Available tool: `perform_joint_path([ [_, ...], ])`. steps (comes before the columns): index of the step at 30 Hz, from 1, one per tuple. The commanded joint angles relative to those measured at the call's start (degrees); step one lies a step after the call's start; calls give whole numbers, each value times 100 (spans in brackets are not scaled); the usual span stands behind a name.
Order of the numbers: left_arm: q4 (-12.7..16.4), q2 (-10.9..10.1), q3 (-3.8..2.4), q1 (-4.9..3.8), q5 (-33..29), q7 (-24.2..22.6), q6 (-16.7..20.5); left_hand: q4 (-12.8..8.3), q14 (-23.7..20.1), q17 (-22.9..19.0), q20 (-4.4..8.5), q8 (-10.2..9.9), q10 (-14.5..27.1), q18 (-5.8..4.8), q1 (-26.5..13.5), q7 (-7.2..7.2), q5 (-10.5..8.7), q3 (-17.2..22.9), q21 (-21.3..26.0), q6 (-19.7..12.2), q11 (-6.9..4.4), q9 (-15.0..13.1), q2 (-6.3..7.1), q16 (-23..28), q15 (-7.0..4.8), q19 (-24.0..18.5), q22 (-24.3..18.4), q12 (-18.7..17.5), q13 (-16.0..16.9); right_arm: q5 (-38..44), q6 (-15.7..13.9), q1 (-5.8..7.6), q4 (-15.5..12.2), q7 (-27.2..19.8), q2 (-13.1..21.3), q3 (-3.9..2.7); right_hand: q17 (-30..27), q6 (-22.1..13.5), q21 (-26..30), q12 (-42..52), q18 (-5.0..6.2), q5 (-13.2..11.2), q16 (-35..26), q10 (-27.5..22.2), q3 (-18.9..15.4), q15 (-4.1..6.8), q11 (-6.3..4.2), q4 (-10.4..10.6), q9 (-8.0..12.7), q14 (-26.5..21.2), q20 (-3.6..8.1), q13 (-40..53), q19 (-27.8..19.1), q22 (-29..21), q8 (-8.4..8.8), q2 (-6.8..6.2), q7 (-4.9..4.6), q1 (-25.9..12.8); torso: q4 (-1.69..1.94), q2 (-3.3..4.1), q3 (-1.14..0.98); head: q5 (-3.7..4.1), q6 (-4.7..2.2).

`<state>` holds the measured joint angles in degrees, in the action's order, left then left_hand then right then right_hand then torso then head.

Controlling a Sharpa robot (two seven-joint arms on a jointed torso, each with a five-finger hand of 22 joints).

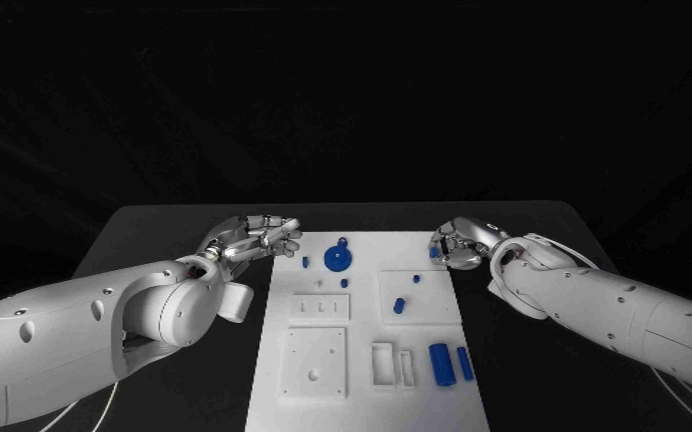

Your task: Assemble the parts on the task board

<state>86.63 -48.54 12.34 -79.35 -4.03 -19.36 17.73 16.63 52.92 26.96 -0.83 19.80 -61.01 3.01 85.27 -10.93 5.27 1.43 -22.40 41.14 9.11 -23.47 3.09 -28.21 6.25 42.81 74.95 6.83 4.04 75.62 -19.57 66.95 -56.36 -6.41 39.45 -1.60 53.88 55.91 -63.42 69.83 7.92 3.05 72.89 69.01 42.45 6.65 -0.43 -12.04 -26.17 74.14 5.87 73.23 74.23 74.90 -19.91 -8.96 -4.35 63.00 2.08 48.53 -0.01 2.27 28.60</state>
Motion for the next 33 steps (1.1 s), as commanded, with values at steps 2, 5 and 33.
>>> perform_joint_path([
  [2,15,-3,-4,-2,-17,-48,-85,4,20,9,14,36,-32,78,49,-72,-28,-34,29,27,-14,8,1,29,20,12,87,-23,2,107,-359,-6,-47,22,-7,0,9,247,-15,27,708,-19,-40,0,10,36,-43,-26,-12,7,-11,4,-44,95,-35,41,-114,-5,3,0,1,-1,-6],
  [5,18,-21,-4,-2,45,13,-63,5,36,14,16,39,-48,80,48,-72,-28,-33,26,29,-6,10,-9,21,15,18,88,-17,5,222,-482,-4,-158,110,18,1,12,251,-18,29,708,-16,-41,6,10,42,-48,-31,-14,8,-8,6,-39,94,-34,12,-109,-17,-8,-5,2,-14,-11],
  [33,-837,920,-30,-362,1871,2520,-705,23,555,749,502,10,-984,-52,-918,190,-96,99,-703,816,-496,243,149,-959,-461,418,55,642,638,1721,-448,393,-1743,1633,-259,2,43,297,-26,72,708,-10,-30,68,80,72,-80,30,-32,26,52,46,25,73,-43,-92,-80,-39,-32,-314,-33,-123,-50],
])
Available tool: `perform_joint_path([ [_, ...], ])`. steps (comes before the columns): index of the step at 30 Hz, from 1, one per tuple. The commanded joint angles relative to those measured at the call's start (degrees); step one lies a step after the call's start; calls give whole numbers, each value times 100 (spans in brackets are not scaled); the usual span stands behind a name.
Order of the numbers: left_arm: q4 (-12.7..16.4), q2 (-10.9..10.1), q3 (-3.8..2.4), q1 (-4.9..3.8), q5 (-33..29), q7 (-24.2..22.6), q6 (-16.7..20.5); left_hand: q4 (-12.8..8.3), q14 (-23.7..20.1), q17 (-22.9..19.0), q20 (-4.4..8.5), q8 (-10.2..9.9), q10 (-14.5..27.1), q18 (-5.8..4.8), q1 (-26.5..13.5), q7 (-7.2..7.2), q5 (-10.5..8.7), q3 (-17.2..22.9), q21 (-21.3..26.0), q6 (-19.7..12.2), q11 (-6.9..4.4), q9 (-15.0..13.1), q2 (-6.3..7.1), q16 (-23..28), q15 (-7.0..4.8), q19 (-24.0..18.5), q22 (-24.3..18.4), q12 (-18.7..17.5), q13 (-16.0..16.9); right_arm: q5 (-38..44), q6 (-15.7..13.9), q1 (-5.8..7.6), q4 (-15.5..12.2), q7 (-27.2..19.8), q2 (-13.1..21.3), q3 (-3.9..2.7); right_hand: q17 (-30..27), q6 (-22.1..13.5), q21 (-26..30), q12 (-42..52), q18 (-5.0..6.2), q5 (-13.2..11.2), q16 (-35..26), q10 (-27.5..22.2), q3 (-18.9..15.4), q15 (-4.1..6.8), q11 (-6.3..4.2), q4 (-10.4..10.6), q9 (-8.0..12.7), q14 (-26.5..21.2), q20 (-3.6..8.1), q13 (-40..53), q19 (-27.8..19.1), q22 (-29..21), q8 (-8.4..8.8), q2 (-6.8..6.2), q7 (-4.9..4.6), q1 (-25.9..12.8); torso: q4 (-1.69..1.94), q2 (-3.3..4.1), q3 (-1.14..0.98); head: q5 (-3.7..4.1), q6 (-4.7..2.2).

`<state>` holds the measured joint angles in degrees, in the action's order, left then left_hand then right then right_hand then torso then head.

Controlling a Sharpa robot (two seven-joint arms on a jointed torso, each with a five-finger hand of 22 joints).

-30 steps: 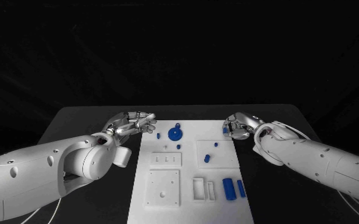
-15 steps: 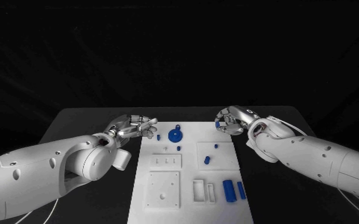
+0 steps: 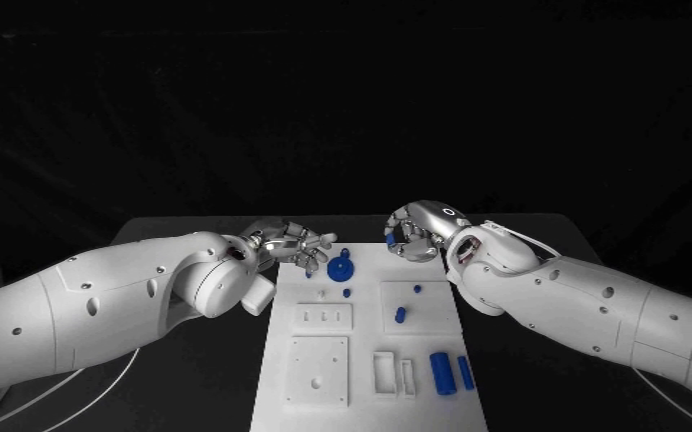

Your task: Assemble the parts on the task board

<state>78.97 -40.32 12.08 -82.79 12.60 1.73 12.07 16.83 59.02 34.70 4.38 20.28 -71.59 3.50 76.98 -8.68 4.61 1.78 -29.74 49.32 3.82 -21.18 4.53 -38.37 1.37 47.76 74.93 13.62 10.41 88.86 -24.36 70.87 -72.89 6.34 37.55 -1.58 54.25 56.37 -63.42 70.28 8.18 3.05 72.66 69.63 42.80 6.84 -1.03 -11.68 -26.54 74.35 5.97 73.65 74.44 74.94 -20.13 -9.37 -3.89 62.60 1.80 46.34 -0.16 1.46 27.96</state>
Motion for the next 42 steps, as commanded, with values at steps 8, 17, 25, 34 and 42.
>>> perform_joint_path([
  [8,-266,389,15,-18,168,600,-258,2,-43,-34,-42,-47,113,-72,-453,-22,-62,198,39,38,41,36,30,119,45,-99,55,-49,48,490,7,-6,-178,454,-358,17,9,253,-24,24,682,-4,-9,5,69,56,-22,-11,4,7,50,4,11,67,-19,-63,-124,19,-12,-177,-33,-73,31],
  [17,-390,551,26,-15,191,711,-229,4,-52,-29,-54,-69,148,-55,-843,-21,-136,369,48,46,47,62,142,169,55,-124,55,-63,91,525,-12,-41,-243,490,-498,31,11,255,-23,24,682,0,-10,7,79,56,-22,-14,4,7,54,5,14,65,-18,-68,-124,26,-27,-216,-43,-101,49],
  [25,-421,607,43,-12,212,754,-98,-3,-58,-24,-56,-94,175,-48,-863,-35,-141,436,48,10,57,78,137,180,57,-133,58,-77,99,523,125,-52,-310,433,-508,71,12,255,-22,26,682,4,-12,10,85,57,-22,-16,4,8,56,7,16,64,-16,-74,-124,28,-24,-211,-33,-125,40],
  [34,-379,646,45,-5,299,831,-46,-13,-54,-13,-59,-94,176,-45,-772,-36,-140,471,39,13,57,81,113,181,57,-141,70,-76,113,524,99,-62,-346,429,-534,73,12,254,-21,23,682,4,-13,7,88,56,-21,-14,4,8,58,5,18,63,-14,-85,-125,24,-25,-204,-33,-122,50],
  [42,-386,670,49,9,299,855,45,-14,-52,-8,-60,-101,187,-45,-734,-43,-140,465,32,1,62,86,114,181,58,-141,76,-82,118,502,206,-64,-373,393,-536,96,13,253,-20,16,682,4,-15,1,90,56,-20,-9,4,8,59,1,20,61,-11,-91,-126,16,-26,-201,-29,-125,62],
])
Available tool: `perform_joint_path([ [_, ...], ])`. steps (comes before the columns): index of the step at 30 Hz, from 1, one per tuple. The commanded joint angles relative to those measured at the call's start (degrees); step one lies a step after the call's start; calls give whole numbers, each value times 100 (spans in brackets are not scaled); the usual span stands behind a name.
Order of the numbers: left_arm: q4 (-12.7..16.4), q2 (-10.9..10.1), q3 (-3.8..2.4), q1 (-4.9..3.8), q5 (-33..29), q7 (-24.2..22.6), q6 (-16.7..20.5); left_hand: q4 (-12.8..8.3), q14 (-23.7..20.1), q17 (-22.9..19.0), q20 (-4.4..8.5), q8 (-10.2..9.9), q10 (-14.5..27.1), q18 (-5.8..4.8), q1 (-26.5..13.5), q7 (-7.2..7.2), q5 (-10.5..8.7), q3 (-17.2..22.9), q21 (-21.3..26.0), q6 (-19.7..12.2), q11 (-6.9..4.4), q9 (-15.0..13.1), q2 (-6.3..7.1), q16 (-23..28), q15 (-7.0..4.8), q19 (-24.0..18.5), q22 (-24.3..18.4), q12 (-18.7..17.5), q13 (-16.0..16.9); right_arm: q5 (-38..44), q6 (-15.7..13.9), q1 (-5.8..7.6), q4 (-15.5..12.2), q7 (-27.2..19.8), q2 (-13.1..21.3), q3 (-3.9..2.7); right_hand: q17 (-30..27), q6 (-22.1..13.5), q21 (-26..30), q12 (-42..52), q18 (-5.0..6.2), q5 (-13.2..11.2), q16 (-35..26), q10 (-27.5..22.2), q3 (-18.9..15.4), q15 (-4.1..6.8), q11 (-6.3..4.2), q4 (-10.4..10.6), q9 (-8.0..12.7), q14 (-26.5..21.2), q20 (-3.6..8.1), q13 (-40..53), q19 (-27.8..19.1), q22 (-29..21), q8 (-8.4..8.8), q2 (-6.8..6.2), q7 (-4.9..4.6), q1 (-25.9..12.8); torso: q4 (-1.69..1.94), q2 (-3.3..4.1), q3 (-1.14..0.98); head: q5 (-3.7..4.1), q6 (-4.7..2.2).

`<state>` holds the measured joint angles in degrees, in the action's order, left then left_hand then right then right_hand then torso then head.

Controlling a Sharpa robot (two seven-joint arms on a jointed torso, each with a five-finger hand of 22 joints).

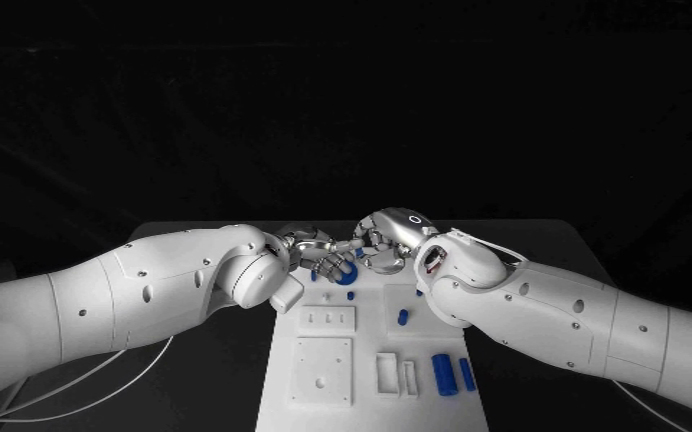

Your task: Assemble the parts on the task board

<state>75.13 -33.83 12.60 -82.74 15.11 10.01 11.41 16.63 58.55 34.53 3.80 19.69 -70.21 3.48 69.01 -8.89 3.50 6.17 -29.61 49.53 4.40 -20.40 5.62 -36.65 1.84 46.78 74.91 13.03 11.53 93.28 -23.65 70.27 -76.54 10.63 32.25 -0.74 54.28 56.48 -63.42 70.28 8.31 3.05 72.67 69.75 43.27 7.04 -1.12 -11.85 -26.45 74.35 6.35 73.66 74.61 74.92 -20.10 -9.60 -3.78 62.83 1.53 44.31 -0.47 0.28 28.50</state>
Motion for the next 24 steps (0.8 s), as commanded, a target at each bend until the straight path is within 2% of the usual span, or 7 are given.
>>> perform_joint_path([
  [1,-5,26,-3,7,48,25,99,6,-5,10,-1,-42,51,-42,70,-23,-28,25,18,-22,6,9,8,8,11,-44,79,-24,7,59,132,-4,-3,-37,-13,14,10,242,-19,20,669,4,-16,-7,43,35,-11,10,-5,8,21,2,3,63,-13,-70,-137,-10,0,3,2,-6,12],
  [14,-52,82,11,31,41,23,50,8,-1,16,-2,-37,47,-43,95,-23,-27,23,13,-13,5,8,-22,7,11,-45,82,-21,15,154,152,-4,-78,-36,-34,59,11,242,-17,21,669,6,-18,-5,47,34,-11,17,-5,8,23,5,5,62,-11,-73,-137,-16,-1,2,3,-1,26],
  [21,-100,179,11,57,40,51,35,0,1,27,-2,-31,46,-42,196,-19,-7,7,3,-6,2,8,-74,8,10,-50,88,-18,30,161,140,-4,-92,-35,-54,70,12,241,-16,17,669,6,-19,-8,51,34,-11,19,-5,9,24,2,6,61,-9,-75,-137,-17,6,6,1,-14,31],
  [24,-102,180,23,63,40,48,23,0,2,32,-2,-22,40,-44,249,-14,2,-6,-1,7,-3,5,-104,8,10,-52,90,-14,39,162,161,-4,-80,-37,-64,72,12,241,-15,14,669,7,-20,-12,52,34,-11,20,-6,9,24,0,6,60,-9,-75,-137,-18,-3,8,3,-9,29],
])
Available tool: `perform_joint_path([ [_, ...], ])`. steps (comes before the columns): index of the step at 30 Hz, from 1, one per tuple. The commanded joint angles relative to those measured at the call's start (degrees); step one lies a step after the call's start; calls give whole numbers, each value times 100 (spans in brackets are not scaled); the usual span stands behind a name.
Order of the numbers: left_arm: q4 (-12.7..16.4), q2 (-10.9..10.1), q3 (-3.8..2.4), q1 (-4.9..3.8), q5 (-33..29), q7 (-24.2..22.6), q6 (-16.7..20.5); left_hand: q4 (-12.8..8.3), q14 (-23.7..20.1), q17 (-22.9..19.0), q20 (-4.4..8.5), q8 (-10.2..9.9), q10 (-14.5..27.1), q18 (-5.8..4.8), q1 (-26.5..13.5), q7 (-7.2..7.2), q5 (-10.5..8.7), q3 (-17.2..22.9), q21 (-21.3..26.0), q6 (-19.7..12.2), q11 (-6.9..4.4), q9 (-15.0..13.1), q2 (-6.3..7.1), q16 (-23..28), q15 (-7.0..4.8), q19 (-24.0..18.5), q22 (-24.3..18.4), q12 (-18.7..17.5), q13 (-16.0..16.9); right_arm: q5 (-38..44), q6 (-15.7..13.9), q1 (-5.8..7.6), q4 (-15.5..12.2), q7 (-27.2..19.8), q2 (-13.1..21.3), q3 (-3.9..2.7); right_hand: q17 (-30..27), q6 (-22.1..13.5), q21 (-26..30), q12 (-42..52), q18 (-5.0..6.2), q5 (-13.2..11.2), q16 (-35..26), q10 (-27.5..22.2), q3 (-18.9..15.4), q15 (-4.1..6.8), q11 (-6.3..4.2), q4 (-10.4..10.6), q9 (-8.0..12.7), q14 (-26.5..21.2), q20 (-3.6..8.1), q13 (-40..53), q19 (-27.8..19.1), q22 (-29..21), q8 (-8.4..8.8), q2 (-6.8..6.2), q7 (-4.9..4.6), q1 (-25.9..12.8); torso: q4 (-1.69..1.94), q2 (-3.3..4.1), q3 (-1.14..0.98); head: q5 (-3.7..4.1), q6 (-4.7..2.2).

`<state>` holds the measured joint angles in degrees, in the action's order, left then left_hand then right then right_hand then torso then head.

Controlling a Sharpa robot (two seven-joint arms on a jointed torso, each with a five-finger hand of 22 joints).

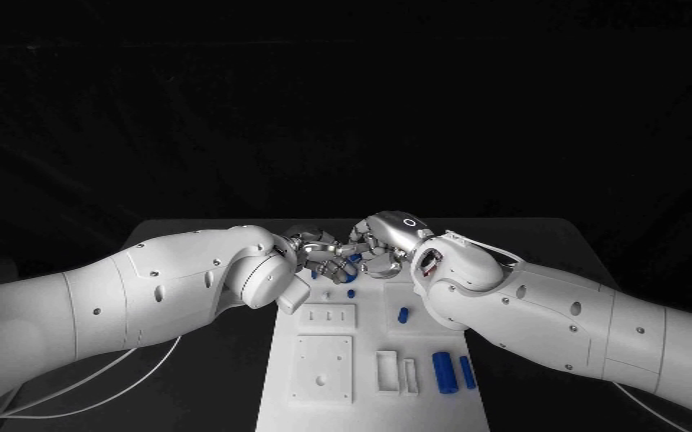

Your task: Assemble the parts on the task board

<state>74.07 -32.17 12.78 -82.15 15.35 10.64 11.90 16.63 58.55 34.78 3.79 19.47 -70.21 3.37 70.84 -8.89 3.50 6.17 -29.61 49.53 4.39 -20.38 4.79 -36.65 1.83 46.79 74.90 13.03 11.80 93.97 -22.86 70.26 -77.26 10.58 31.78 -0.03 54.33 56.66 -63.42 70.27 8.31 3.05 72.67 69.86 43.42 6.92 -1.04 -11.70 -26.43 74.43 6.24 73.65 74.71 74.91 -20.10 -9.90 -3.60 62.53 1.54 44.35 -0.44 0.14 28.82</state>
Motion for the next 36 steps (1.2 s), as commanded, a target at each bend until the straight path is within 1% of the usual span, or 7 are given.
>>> perform_joint_path([
  [1,5,12,11,5,8,-26,-33,-2,2,11,-2,6,35,-33,99,-9,6,-16,-3,19,-6,1,-41,9,10,-55,91,-11,18,94,93,-4,-8,-31,-17,3,8,223,-15,17,669,7,-20,-20,37,46,-19,6,-7,1,35,3,-3,61,-8,-46,-155,12,-8,2,1,6,1],
  [5,-1,7,18,6,-9,-47,-27,-6,2,21,-2,20,28,-36,223,0,21,-51,-12,37,-13,-3,-133,12,11,-62,94,-6,34,93,109,-4,15,-32,-27,19,8,223,-15,19,669,6,-20,-17,39,46,-19,7,-7,1,35,6,-3,61,-7,-47,-155,11,-7,1,3,8,8],
  [13,17,11,20,9,-9,-65,-73,-19,2,61,-7,82,-43,-50,904,42,94,-320,-33,132,-57,-22,-490,24,14,-88,86,4,94,93,127,-5,46,-24,-32,31,8,223,-14,15,669,6,-22,-21,41,46,-18,9,-7,1,36,3,-2,60,-6,-48,-156,9,3,2,0,13,24],
  [16,30,-16,20,13,-11,-59,-60,-16,2,65,-8,83,-47,-52,957,44,112,-346,-33,136,-58,-22,-532,26,14,-90,83,0,97,93,137,-5,63,-18,-23,32,8,223,-13,12,669,6,-22,-24,42,46,-18,10,-7,1,36,1,-2,60,-6,-48,-156,8,-4,0,4,13,18],
  [23,5,-81,24,15,-29,-61,-47,2,0,68,-11,75,-45,-59,916,37,140,-432,-32,128,-45,-15,-530,35,19,-88,77,-12,102,93,146,-5,66,-18,-6,35,9,224,-12,16,669,6,-23,-19,44,46,-18,13,-8,1,36,5,-1,59,-5,-48,-156,6,-6,0,1,20,19],
  [32,1,-51,25,20,-114,-34,-93,2,-3,70,-11,69,-41,-59,939,36,238,-447,-28,122,-43,-10,-551,44,19,-90,72,-23,106,93,145,-7,65,-20,-26,37,10,225,-11,22,669,5,-24,-13,46,46,-19,16,-8,2,37,11,-1,58,-5,-48,-155,4,-3,2,7,15,17],
  [36,-4,-36,27,20,-114,-7,-116,-2,-9,71,-12,73,-42,-59,970,40,313,-450,-26,131,-44,-10,-562,52,22,-97,71,-27,110,93,140,-7,52,-20,-28,38,10,226,-11,19,669,5,-25,-16,47,46,-19,17,-9,2,37,9,0,58,-5,-47,-155,3,-6,2,2,17,17],
])
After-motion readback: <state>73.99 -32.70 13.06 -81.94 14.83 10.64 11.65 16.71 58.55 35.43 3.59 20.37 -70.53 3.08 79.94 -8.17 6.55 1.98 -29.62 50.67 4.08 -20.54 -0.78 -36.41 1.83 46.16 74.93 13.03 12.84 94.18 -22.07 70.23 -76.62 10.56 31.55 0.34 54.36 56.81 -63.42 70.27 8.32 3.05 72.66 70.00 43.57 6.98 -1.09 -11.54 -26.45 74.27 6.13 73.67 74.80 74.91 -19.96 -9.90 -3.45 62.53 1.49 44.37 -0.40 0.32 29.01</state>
